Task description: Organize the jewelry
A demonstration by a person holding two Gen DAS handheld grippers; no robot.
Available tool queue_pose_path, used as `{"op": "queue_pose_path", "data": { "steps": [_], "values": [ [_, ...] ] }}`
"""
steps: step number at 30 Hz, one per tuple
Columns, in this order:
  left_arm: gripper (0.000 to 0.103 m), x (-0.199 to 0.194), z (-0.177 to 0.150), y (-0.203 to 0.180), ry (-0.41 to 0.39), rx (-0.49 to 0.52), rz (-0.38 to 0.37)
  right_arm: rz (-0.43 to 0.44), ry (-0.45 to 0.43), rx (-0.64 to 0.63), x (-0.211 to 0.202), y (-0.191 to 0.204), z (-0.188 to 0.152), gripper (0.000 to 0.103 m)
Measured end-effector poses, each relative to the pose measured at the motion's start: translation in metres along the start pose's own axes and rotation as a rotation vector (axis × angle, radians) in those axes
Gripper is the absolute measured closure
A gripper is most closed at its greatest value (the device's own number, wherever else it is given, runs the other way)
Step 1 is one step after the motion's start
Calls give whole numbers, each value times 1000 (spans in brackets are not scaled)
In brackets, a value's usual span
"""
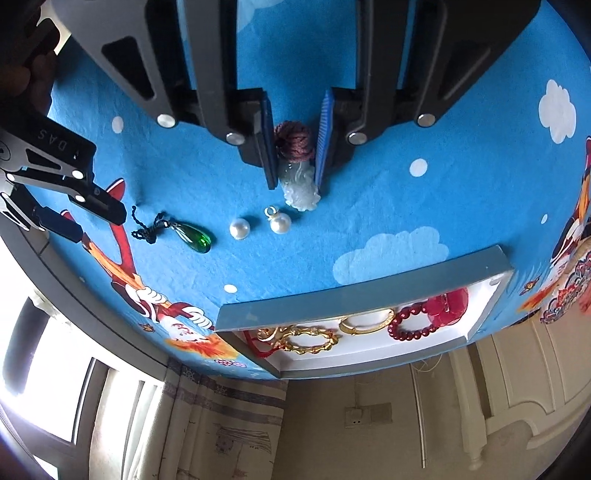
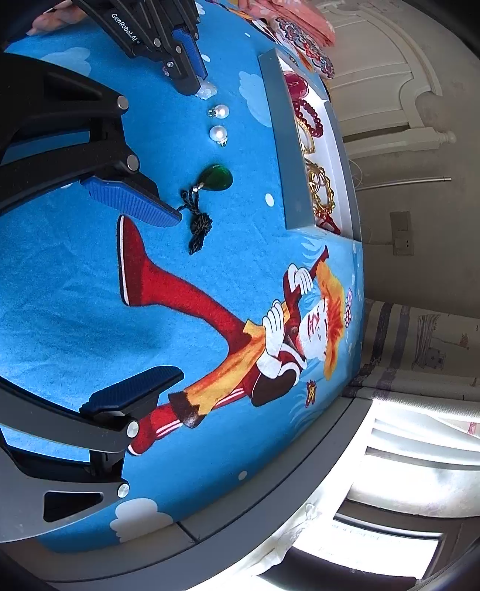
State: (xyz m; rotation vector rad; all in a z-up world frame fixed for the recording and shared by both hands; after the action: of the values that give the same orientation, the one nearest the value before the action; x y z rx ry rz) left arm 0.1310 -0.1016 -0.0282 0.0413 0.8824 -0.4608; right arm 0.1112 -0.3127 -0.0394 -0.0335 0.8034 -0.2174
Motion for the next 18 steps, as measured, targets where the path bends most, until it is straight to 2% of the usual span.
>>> {"op": "queue_pose_path", "data": {
  "steps": [14,18],
  "values": [
    [83,-12,-5,33,-23,-86,17,92,-53,-145,-2,47,29,30],
    [83,-14,-6,38,-27,-99,16,106,-18,-178,9,58,33,32]
  ]
}}
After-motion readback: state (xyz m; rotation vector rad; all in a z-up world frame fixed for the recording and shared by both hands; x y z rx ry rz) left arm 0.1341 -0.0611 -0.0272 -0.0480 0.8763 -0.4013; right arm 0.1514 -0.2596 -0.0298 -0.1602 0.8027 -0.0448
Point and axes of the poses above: each gripper's, at about its wrist camera, not at the fingertips, and x roughly the way its jaws point, y to its left, z to its top, the point moved 1 cm from there along x, roughly the way its jaws point, and after that the axes turned 8 degrees about -z, right-handed, at the moved point
